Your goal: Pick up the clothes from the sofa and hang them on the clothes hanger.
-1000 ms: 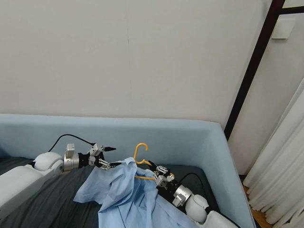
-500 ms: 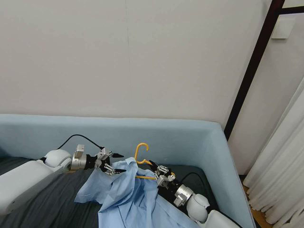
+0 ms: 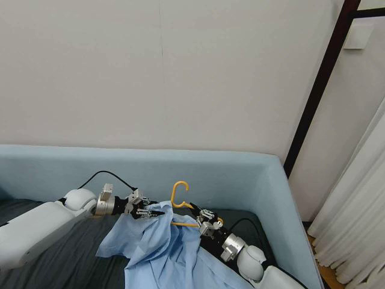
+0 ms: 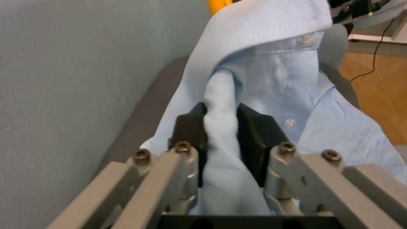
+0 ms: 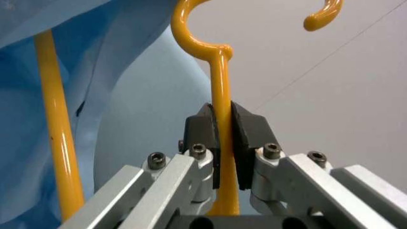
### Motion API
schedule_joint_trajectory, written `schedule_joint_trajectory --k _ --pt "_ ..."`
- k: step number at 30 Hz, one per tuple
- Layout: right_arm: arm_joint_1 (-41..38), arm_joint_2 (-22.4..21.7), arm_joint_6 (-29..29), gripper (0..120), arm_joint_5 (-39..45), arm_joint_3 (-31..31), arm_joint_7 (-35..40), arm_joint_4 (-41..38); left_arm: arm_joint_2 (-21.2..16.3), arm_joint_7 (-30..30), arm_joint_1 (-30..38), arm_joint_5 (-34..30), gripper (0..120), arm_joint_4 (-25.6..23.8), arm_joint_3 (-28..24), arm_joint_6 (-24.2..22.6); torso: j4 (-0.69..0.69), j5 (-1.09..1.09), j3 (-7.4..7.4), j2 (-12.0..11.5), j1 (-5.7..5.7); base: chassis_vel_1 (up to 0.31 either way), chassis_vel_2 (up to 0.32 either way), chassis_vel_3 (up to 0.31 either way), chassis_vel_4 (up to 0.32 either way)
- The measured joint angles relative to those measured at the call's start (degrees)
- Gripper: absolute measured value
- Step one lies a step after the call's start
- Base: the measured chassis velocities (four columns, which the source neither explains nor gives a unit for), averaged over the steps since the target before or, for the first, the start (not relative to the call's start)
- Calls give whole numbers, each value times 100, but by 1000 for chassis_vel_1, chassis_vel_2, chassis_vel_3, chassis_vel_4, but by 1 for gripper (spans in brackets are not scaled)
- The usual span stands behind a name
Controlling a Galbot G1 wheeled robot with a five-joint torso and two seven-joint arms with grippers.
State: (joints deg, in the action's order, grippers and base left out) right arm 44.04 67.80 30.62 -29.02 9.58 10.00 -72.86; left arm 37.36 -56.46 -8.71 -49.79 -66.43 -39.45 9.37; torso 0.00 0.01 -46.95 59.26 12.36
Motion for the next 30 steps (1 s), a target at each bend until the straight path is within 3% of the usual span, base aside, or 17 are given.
schedule_joint_trajectory --k 3,16,30 --pt "2 2 13 5 -8 -4 5 2 9 -18 4 7 7 5 -3 14 0 0 0 0 0 0 0 0 0" --pt "56 -3 -14 6 -11 12 0 -79 -4 -78 -87 123 7 37 184 154 0 0 0 0 0 0 0 0 0" --pt "470 -322 -153 57 435 -123 -32 -626 -119 -74 -679 144 7 82 856 247 -1 0 0 0 0 0 0 0 0"
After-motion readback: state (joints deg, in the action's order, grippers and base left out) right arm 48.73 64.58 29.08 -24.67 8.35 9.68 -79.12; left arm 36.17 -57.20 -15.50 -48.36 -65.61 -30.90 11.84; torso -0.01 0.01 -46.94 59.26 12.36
